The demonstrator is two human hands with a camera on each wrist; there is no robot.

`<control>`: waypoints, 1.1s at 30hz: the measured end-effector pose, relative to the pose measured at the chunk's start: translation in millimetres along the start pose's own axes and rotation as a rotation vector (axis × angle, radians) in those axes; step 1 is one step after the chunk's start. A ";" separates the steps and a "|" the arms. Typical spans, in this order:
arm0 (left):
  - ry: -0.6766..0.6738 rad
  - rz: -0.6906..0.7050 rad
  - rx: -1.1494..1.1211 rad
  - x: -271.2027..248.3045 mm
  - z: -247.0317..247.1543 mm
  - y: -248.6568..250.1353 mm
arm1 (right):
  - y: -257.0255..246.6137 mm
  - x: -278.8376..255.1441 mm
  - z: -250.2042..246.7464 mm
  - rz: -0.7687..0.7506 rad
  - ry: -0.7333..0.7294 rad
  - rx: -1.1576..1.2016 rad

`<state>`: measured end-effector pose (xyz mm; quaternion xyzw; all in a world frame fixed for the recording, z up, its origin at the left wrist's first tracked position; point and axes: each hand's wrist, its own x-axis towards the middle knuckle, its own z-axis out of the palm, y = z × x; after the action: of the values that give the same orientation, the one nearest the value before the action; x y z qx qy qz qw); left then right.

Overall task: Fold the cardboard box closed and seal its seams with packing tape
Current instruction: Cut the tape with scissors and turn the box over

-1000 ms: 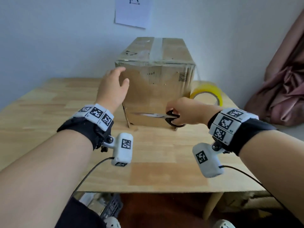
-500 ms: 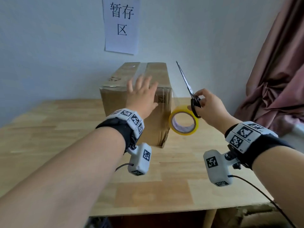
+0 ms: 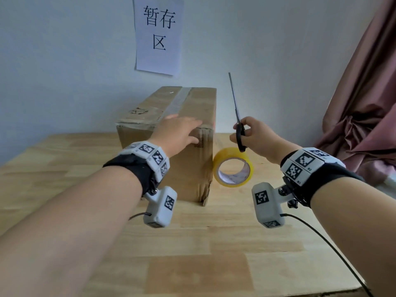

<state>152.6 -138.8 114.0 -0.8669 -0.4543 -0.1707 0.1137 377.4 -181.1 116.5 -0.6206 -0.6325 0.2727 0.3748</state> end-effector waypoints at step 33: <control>0.135 -0.992 -1.501 -60.3 41.3 30.7 | -9.7 -31.7 35.3 0.023 -0.346 -0.191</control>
<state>153.9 -186.6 50.8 -0.4058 -0.5375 -0.5023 -0.5423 341.4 -209.0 99.8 -0.6044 -0.7033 0.3184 0.1968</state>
